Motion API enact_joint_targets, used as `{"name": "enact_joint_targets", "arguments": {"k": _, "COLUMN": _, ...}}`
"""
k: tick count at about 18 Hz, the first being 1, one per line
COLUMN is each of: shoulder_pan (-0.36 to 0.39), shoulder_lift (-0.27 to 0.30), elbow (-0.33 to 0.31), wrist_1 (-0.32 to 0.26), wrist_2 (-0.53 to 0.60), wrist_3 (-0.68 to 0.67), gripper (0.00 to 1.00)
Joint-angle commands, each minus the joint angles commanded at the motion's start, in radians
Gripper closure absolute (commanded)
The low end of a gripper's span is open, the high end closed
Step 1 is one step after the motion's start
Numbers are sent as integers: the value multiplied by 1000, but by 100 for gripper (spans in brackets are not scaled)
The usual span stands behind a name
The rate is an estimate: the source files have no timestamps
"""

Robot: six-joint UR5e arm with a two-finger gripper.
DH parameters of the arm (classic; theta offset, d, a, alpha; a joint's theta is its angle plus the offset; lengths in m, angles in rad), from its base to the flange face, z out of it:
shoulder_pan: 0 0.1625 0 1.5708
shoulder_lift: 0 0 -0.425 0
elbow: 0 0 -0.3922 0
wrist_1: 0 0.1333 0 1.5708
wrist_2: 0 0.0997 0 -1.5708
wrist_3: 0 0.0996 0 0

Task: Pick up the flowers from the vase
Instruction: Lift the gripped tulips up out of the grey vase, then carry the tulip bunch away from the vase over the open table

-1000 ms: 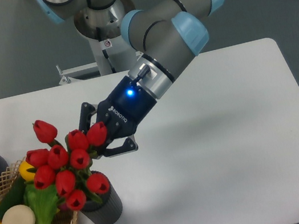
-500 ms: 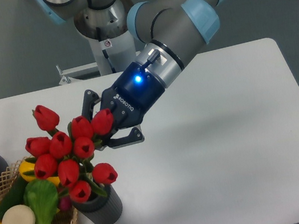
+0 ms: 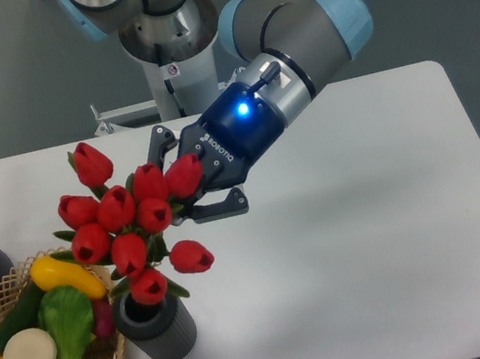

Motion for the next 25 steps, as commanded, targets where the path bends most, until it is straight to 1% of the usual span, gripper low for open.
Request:
{"name": "enact_joint_targets", "arguments": {"k": 2, "shoulder_pan": 43, "shoulder_lift": 25, "elbow": -12, "wrist_1": 0, "wrist_2": 2, "wrist_3": 2, "gripper": 100}}
{"name": "enact_joint_targets", "arguments": {"k": 5, "shoulder_pan": 83, "shoulder_lift": 61, "elbow": -43, "wrist_1": 0, "wrist_2": 8, "wrist_3": 5, "gripper": 100}}
{"name": "enact_joint_targets", "arguments": {"k": 8, "shoulder_pan": 146, "shoulder_lift": 103, "elbow": -95, "wrist_1": 2, "wrist_2": 32, "wrist_3": 23, "gripper": 100}}
{"name": "enact_joint_targets", "arguments": {"k": 12, "shoulder_pan": 163, "shoulder_lift": 143, "elbow": -138, "wrist_1": 0, "wrist_2": 217, "wrist_3": 28, "gripper": 100}}
{"name": "enact_joint_targets", "arguments": {"k": 15, "shoulder_pan": 166, "shoulder_lift": 157, "elbow": -141, "wrist_1": -5, "wrist_2": 330, "wrist_3": 29, "gripper": 100}}
{"name": "enact_joint_targets", "arguments": {"k": 19, "shoulder_pan": 178, "shoulder_lift": 164, "elbow": -158, "wrist_1": -8, "wrist_2": 385, "wrist_3": 49, "gripper": 100}}
{"name": "enact_joint_targets", "arguments": {"k": 21, "shoulder_pan": 186, "shoulder_lift": 176, "elbow": -169, "wrist_1": -8, "wrist_2": 442, "wrist_3": 58, "gripper": 100}}
{"name": "enact_joint_targets", "arguments": {"k": 22, "shoulder_pan": 201, "shoulder_lift": 187, "elbow": -179, "wrist_1": -8, "wrist_2": 480, "wrist_3": 55, "gripper": 100}}
{"name": "enact_joint_targets", "arguments": {"k": 24, "shoulder_pan": 216, "shoulder_lift": 201, "elbow": -199, "wrist_1": -8, "wrist_2": 515, "wrist_3": 61, "gripper": 100}}
{"name": "enact_joint_targets", "arguments": {"k": 25, "shoulder_pan": 224, "shoulder_lift": 203, "elbow": -198, "wrist_1": -8, "wrist_2": 531, "wrist_3": 63, "gripper": 100}}
